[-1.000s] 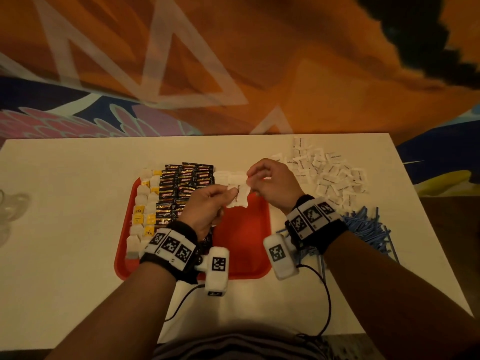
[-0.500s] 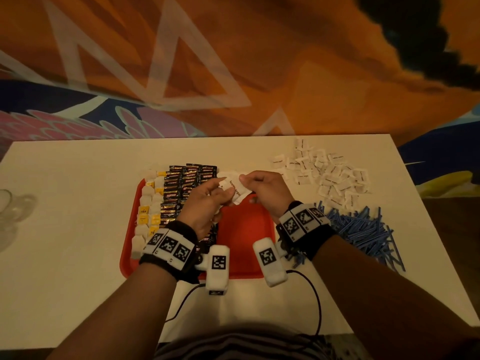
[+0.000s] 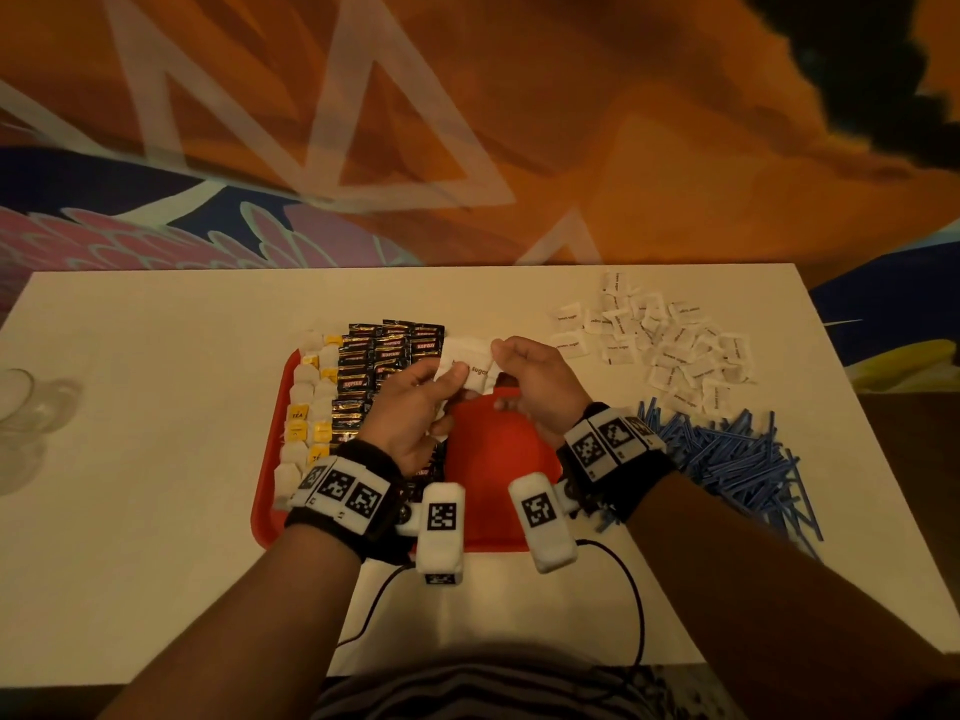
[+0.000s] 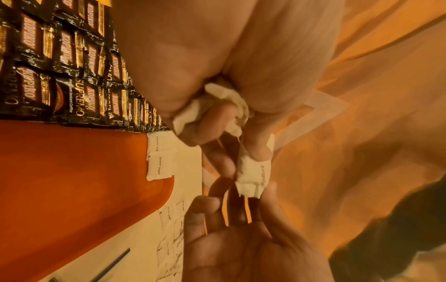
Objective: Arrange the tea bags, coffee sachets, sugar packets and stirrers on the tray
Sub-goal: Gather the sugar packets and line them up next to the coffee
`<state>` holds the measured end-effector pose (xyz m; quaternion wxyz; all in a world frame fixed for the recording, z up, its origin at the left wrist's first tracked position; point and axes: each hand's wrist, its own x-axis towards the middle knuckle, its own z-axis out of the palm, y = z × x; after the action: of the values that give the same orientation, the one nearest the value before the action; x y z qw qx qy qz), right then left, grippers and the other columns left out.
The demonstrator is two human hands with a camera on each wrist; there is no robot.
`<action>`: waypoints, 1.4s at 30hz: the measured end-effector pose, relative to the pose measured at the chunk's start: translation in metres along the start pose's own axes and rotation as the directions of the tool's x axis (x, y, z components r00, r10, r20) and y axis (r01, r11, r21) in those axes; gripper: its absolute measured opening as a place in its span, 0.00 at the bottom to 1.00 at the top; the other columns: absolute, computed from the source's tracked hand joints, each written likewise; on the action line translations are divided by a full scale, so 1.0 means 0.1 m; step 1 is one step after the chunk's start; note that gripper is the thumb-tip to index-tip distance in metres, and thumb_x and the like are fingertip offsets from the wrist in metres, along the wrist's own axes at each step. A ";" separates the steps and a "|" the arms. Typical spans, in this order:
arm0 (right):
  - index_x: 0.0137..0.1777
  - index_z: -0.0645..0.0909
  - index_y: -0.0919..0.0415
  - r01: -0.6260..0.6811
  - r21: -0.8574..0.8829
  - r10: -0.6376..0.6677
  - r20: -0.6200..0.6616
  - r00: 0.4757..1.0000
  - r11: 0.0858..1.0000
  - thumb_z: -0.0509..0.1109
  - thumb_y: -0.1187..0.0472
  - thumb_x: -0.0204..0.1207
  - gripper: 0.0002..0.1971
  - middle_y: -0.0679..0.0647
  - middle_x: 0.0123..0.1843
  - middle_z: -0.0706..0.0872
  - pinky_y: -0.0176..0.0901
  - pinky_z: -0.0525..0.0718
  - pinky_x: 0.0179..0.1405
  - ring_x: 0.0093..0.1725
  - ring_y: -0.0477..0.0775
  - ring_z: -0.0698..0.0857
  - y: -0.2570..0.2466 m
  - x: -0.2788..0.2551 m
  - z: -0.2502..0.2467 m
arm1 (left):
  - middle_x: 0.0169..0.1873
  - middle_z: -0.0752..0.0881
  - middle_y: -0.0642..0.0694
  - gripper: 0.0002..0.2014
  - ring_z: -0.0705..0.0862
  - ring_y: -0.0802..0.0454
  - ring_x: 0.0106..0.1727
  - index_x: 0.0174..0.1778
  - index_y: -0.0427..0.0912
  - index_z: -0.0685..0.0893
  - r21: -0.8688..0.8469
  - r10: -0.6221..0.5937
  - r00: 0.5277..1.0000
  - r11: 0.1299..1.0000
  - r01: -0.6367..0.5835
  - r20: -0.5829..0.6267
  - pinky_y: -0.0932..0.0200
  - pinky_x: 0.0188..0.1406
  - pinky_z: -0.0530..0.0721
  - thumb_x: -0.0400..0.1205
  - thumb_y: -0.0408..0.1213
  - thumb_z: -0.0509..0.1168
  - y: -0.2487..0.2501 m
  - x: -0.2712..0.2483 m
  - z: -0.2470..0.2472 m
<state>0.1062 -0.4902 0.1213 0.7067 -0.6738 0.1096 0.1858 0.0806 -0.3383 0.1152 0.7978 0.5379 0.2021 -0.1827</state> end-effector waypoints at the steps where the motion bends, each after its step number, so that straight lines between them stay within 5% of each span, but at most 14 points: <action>1: 0.39 0.79 0.58 -0.003 -0.004 0.003 -0.001 1.000 1.000 0.61 0.58 0.87 0.14 0.57 0.42 0.84 0.42 0.79 0.29 0.40 0.52 0.83 0.01 0.01 0.01 | 0.45 0.90 0.42 0.12 0.85 0.56 0.39 0.62 0.36 0.84 0.008 0.003 1.000 1.000 -0.003 0.007 0.67 0.14 0.67 0.83 0.35 0.68 0.00 0.00 0.00; 5: 0.41 0.78 0.60 0.069 -0.201 -0.068 0.016 0.998 0.977 0.59 0.54 0.87 0.15 0.62 0.42 0.82 0.44 0.82 0.32 0.40 0.57 0.82 0.07 0.06 0.01 | 0.43 0.88 0.44 0.15 0.85 0.55 0.36 0.54 0.39 0.87 0.111 0.041 0.999 0.993 -0.039 -0.019 0.66 0.14 0.67 0.80 0.47 0.70 0.02 -0.01 -0.01; 8: 0.46 0.81 0.65 0.059 -0.248 -0.066 -0.021 0.998 0.967 0.58 0.51 0.87 0.18 0.62 0.43 0.84 0.46 0.83 0.34 0.40 0.60 0.83 0.10 0.09 0.00 | 0.29 0.82 0.51 0.11 0.73 0.59 0.22 0.42 0.40 0.88 0.201 0.123 0.989 0.974 -0.105 -0.082 0.66 0.15 0.67 0.84 0.43 0.69 0.01 0.03 -0.03; 11: 0.54 0.84 0.64 0.047 -0.204 -0.062 -0.070 0.996 0.978 0.57 0.48 0.87 0.21 0.62 0.48 0.89 0.45 0.84 0.32 0.42 0.59 0.87 0.13 0.09 0.02 | 0.27 0.84 0.55 0.09 0.72 0.61 0.21 0.43 0.41 0.89 0.210 0.155 0.978 0.970 -0.124 -0.138 0.65 0.16 0.67 0.84 0.42 0.70 0.00 0.08 -0.04; 16: 0.43 0.80 0.61 0.062 -0.156 -0.060 0.020 0.998 0.986 0.72 0.59 0.80 0.07 0.57 0.35 0.89 0.36 0.81 0.28 0.30 0.47 0.85 0.17 0.07 0.00 | 0.34 0.87 0.46 0.08 0.76 0.53 0.28 0.47 0.41 0.91 0.209 0.172 0.969 0.969 -0.134 -0.180 0.65 0.15 0.67 0.83 0.42 0.70 -0.04 0.15 -0.14; 18: 0.40 0.80 0.60 0.065 -0.165 -0.073 -0.043 0.996 0.984 0.69 0.58 0.82 0.09 0.54 0.31 0.87 0.35 0.80 0.28 0.26 0.44 0.83 0.19 0.08 0.00 | 0.36 0.88 0.43 0.08 0.78 0.48 0.32 0.47 0.42 0.91 0.213 0.166 0.969 0.969 -0.125 -0.184 0.64 0.15 0.67 0.84 0.42 0.70 -0.06 0.18 -0.16; 21: 0.39 0.79 0.60 -0.008 -0.088 -0.004 -0.131 0.991 0.996 0.66 0.53 0.84 0.15 0.54 0.33 0.85 0.36 0.78 0.29 0.30 0.45 0.81 0.22 0.15 0.02 | 0.29 0.84 0.51 0.08 0.69 0.56 0.23 0.45 0.42 0.90 0.194 0.143 0.971 0.975 -0.105 -0.192 0.65 0.15 0.65 0.84 0.41 0.70 -0.06 0.21 -0.16; 25: 0.59 0.83 0.62 -0.180 -0.023 0.181 0.049 0.982 0.983 0.74 0.55 0.77 0.15 0.55 0.50 0.88 0.39 0.81 0.31 0.44 0.48 0.85 0.31 0.26 0.06 | 0.27 0.82 0.53 0.08 0.70 0.59 0.22 0.45 0.42 0.90 0.174 0.088 0.980 0.983 -0.056 -0.180 0.65 0.16 0.66 0.84 0.41 0.69 -0.09 0.29 -0.19; 29: 0.51 0.86 0.62 -0.219 0.020 0.215 0.116 0.970 0.976 0.74 0.63 0.78 0.05 0.53 0.42 0.87 0.36 0.78 0.30 0.36 0.45 0.83 0.37 0.34 0.05 | 0.31 0.84 0.49 0.08 0.73 0.57 0.26 0.43 0.43 0.90 0.163 0.044 0.980 0.987 -0.012 -0.192 0.64 0.16 0.66 0.84 0.42 0.70 -0.11 0.38 -0.27; 33: 0.44 0.87 0.61 -0.177 -0.024 0.178 0.004 0.984 0.984 0.75 0.64 0.76 0.01 0.49 0.34 0.88 0.34 0.79 0.28 0.31 0.42 0.84 0.47 0.48 0.02 | 0.38 0.88 0.44 0.06 0.82 0.53 0.33 0.47 0.43 0.90 0.185 0.044 0.965 0.983 0.005 -0.258 0.65 0.15 0.67 0.85 0.41 0.69 -0.13 0.48 -0.33; 38: 0.53 0.88 0.55 -0.242 -0.471 0.124 -0.266 0.956 0.848 0.75 0.51 0.77 0.10 0.47 0.38 0.90 0.23 0.71 0.30 0.34 0.36 0.82 0.76 0.80 -0.18 | 0.34 0.89 0.51 0.07 0.85 0.57 0.33 0.52 0.42 0.88 0.184 0.028 0.942 0.982 0.036 -0.335 0.67 0.15 0.69 0.85 0.41 0.68 -0.15 0.54 -0.47; 40: 0.57 0.88 0.58 -0.296 -0.507 0.157 -0.299 0.941 0.809 0.74 0.49 0.77 0.15 0.49 0.43 0.91 0.25 0.76 0.37 0.40 0.42 0.85 0.88 0.93 -0.22 | 0.34 0.89 0.51 0.06 0.86 0.57 0.33 0.52 0.43 0.88 0.186 0.014 0.939 0.981 0.054 -0.344 0.66 0.16 0.69 0.86 0.41 0.68 -0.17 0.54 -0.53; 42: 0.60 0.87 0.59 -0.323 -0.482 0.186 -0.311 0.932 0.815 0.75 0.51 0.76 0.16 0.52 0.46 0.92 0.38 0.84 0.53 0.48 0.50 0.89 0.95 1.04 -0.18 | 0.34 0.89 0.51 0.06 0.85 0.57 0.34 0.50 0.44 0.88 0.175 0.014 0.935 0.983 0.052 -0.356 0.66 0.16 0.70 0.86 0.40 0.67 -0.18 0.52 -0.60</action>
<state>0.1636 -0.4943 -0.0086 0.4445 -0.8377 0.2324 0.2160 0.1087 -0.2929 0.0537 0.6939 0.6305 0.3305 -0.1078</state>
